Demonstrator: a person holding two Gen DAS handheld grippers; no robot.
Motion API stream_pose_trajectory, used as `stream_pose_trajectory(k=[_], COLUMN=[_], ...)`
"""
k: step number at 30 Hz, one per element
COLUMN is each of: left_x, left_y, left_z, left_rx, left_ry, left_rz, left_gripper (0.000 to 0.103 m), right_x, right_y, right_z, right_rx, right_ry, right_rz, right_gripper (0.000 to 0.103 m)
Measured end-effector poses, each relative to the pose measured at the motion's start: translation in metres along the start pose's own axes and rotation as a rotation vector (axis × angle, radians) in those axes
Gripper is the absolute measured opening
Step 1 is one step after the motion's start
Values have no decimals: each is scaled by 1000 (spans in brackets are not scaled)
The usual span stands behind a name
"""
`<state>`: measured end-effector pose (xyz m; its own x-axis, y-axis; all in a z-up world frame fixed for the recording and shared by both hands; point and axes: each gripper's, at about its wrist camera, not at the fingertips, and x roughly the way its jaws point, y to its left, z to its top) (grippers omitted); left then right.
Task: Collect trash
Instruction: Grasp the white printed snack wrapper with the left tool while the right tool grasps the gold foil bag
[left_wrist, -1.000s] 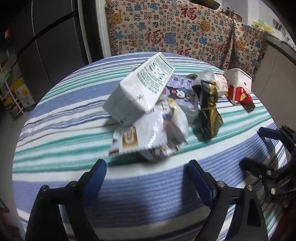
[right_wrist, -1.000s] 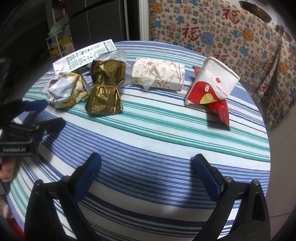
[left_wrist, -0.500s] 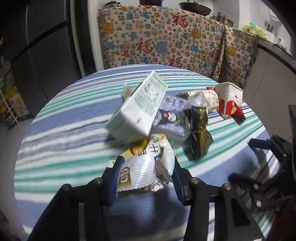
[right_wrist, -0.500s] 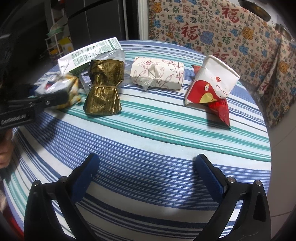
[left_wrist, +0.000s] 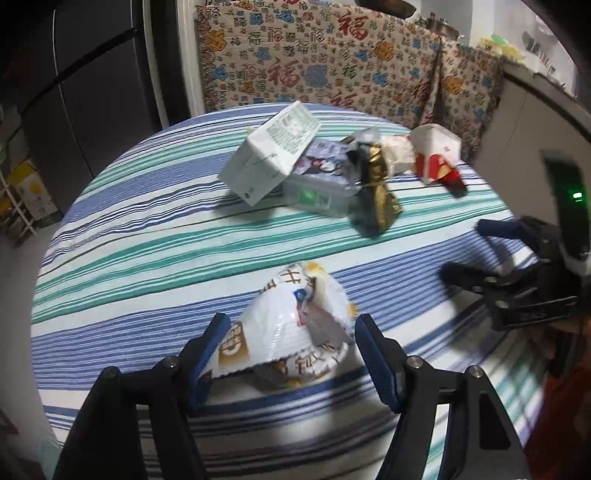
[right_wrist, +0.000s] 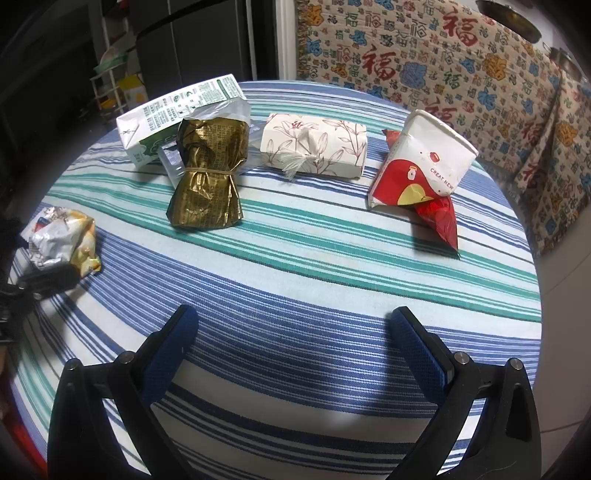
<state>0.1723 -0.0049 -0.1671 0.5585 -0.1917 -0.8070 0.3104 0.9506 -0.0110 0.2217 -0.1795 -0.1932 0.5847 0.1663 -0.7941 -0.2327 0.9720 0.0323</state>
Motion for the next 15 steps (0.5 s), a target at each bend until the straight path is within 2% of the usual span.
stream_pose_trajectory(k=[3, 8, 11, 13, 15], left_x=[3, 5, 8, 10, 11], left_y=[2, 18, 23, 23, 20], left_z=[0, 0, 4, 6, 5], left_rx=[-5, -94, -117, -107, -74], left_ry=[-22, -43, -40, -34, -31], left_rz=[18, 74, 111, 121, 131], left_gripper=[71, 71, 71, 71, 71], right_x=[-1, -1, 4, 13, 23], right_y=[0, 3, 8, 17, 28], right_z=[-1, 1, 18, 33, 45], right_rx=[-4, 3, 36, 48, 23], right_ry=[-7, -9, -6, -1, -6], right_rz=[4, 25, 103, 154, 139], right_gripper=[103, 102, 95, 94, 93])
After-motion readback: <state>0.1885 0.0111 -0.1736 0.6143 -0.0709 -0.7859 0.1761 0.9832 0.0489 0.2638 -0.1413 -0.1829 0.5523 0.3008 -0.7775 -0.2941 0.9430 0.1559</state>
